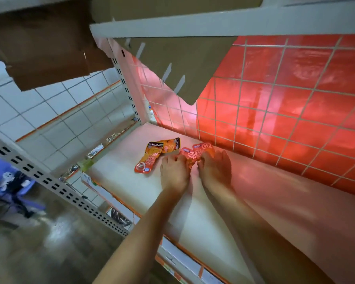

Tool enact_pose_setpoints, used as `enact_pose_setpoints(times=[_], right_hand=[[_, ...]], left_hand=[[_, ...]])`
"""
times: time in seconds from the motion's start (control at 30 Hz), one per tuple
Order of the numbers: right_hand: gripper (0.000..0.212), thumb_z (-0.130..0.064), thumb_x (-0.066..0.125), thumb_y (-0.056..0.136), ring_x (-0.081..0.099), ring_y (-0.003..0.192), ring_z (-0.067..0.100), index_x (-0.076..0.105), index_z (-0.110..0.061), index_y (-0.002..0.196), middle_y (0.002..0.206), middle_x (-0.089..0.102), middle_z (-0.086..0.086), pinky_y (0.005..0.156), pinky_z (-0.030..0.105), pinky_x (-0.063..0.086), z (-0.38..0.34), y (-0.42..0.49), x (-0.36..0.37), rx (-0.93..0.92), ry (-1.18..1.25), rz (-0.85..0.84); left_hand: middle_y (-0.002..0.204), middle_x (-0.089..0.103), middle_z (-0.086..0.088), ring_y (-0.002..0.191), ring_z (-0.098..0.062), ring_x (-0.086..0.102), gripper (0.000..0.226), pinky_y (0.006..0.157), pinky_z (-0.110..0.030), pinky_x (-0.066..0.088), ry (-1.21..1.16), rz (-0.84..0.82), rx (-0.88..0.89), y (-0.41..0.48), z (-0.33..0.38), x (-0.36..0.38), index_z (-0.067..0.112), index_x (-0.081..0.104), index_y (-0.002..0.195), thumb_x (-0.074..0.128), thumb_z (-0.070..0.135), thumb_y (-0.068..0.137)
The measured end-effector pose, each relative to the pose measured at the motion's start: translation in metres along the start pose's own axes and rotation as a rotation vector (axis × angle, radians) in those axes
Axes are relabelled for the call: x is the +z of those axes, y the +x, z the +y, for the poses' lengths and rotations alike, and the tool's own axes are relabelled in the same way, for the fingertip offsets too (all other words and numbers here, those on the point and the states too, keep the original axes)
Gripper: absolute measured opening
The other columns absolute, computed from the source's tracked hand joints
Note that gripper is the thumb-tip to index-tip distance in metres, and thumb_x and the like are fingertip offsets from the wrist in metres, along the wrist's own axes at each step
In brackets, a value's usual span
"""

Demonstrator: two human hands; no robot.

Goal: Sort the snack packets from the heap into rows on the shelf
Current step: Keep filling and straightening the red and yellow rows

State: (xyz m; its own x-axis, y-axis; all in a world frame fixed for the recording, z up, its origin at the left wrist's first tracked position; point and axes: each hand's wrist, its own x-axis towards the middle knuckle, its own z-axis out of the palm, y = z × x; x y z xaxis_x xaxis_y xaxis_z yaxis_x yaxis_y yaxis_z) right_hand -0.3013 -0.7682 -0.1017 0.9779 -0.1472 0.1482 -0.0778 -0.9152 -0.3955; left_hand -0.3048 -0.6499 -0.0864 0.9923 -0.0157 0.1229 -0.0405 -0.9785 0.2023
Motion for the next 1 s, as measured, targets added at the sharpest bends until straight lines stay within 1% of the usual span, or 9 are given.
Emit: enact_pose_setpoints(times=[0.13, 0.23, 0.37, 0.5, 0.6, 0.67, 0.77, 0.9, 1.0], right_hand=[[0.029, -0.029, 0.050, 0.091, 0.043, 0.112, 0.034, 0.052, -0.019, 0.119, 0.118, 0.053, 0.015, 0.097, 0.038, 0.031, 0.006, -0.012, -0.010, 0.097, -0.034, -0.006], [0.039, -0.019, 0.054, 0.088, 0.045, 0.111, 0.034, 0.042, -0.010, 0.124, 0.121, 0.049, 0.013, 0.088, 0.040, 0.037, 0.009, -0.027, -0.023, 0.180, 0.000, 0.022], [0.053, -0.012, 0.061, 0.084, 0.054, 0.106, 0.037, 0.033, -0.009, 0.130, 0.121, 0.046, 0.014, 0.078, 0.041, 0.044, 0.013, -0.060, -0.041, 0.290, 0.221, 0.053], [0.038, -0.020, 0.060, 0.087, 0.056, 0.103, 0.034, 0.047, -0.011, 0.122, 0.117, 0.051, 0.013, 0.080, 0.037, 0.046, 0.022, -0.102, -0.054, 0.373, 0.349, 0.141], [0.029, -0.016, 0.059, 0.086, 0.059, 0.096, 0.034, 0.054, -0.010, 0.114, 0.110, 0.062, 0.014, 0.080, 0.040, 0.050, 0.029, -0.134, -0.067, 0.428, 0.546, 0.177], [0.024, -0.015, 0.057, 0.085, 0.061, 0.093, 0.035, 0.054, -0.011, 0.109, 0.105, 0.066, 0.013, 0.076, 0.039, 0.049, 0.034, -0.158, -0.078, 0.444, 0.578, 0.193], [0.022, -0.012, 0.056, 0.087, 0.062, 0.091, 0.032, 0.054, -0.008, 0.109, 0.105, 0.067, 0.012, 0.069, 0.031, 0.044, 0.046, -0.198, -0.091, 0.426, 0.594, 0.264], [0.017, -0.012, 0.057, 0.089, 0.055, 0.077, 0.016, 0.057, -0.012, 0.106, 0.097, 0.064, 0.003, 0.060, 0.022, 0.037, 0.068, -0.248, -0.111, 0.458, 0.612, 0.381], [0.010, -0.014, 0.058, 0.089, 0.055, 0.072, 0.009, 0.054, -0.017, 0.098, 0.089, 0.059, -0.005, 0.053, 0.014, 0.034, 0.090, -0.280, -0.130, 0.494, 0.612, 0.446]], left_hand=[[0.126, 0.051, -0.015, 0.113, -0.034, 0.047, 0.032, 0.090, -0.039, 0.038, -0.082, -0.053, -0.090, -0.008, 0.008, -0.003, 0.014, 0.047, 0.127, 0.041, 0.029, 0.099], [0.124, 0.050, -0.017, 0.113, -0.036, 0.048, 0.041, 0.091, -0.040, 0.039, -0.108, -0.054, -0.101, -0.020, 0.016, -0.006, 0.011, 0.044, 0.128, 0.048, 0.036, 0.096], [0.118, 0.045, -0.017, 0.104, -0.042, 0.055, 0.056, 0.087, -0.045, 0.046, -0.417, 0.045, -0.105, -0.047, 0.027, -0.012, 0.006, 0.038, 0.133, 0.064, 0.027, 0.088], [0.123, 0.050, -0.017, 0.108, -0.034, 0.056, 0.079, 0.092, -0.039, 0.046, -0.627, 0.008, -0.145, -0.079, 0.038, -0.013, 0.007, 0.031, 0.144, 0.076, 0.024, 0.080], [0.109, 0.067, -0.007, 0.101, -0.027, 0.064, 0.051, 0.078, -0.025, 0.043, -0.770, -0.029, -0.164, -0.106, 0.047, -0.014, 0.012, 0.053, 0.123, 0.075, 0.029, 0.080], [0.097, 0.067, 0.004, 0.093, -0.020, 0.065, 0.038, 0.071, -0.021, 0.037, -0.854, -0.038, -0.168, -0.126, 0.053, -0.017, 0.017, 0.058, 0.113, 0.072, 0.032, 0.081], [0.086, 0.060, 0.015, 0.083, -0.011, 0.062, 0.038, 0.069, -0.021, 0.041, -0.967, -0.070, -0.114, -0.160, 0.065, -0.020, 0.021, 0.058, 0.114, 0.072, 0.034, 0.082], [0.090, 0.063, 0.016, 0.086, -0.008, 0.065, 0.040, 0.078, -0.028, 0.053, -1.146, -0.153, -0.057, -0.206, 0.091, -0.023, 0.025, 0.056, 0.117, 0.072, 0.038, 0.082], [0.094, 0.066, 0.010, 0.083, -0.006, 0.066, 0.029, 0.065, -0.019, 0.054, -1.235, -0.203, -0.024, -0.235, 0.114, -0.028, 0.029, 0.055, 0.113, 0.068, 0.031, 0.087]])
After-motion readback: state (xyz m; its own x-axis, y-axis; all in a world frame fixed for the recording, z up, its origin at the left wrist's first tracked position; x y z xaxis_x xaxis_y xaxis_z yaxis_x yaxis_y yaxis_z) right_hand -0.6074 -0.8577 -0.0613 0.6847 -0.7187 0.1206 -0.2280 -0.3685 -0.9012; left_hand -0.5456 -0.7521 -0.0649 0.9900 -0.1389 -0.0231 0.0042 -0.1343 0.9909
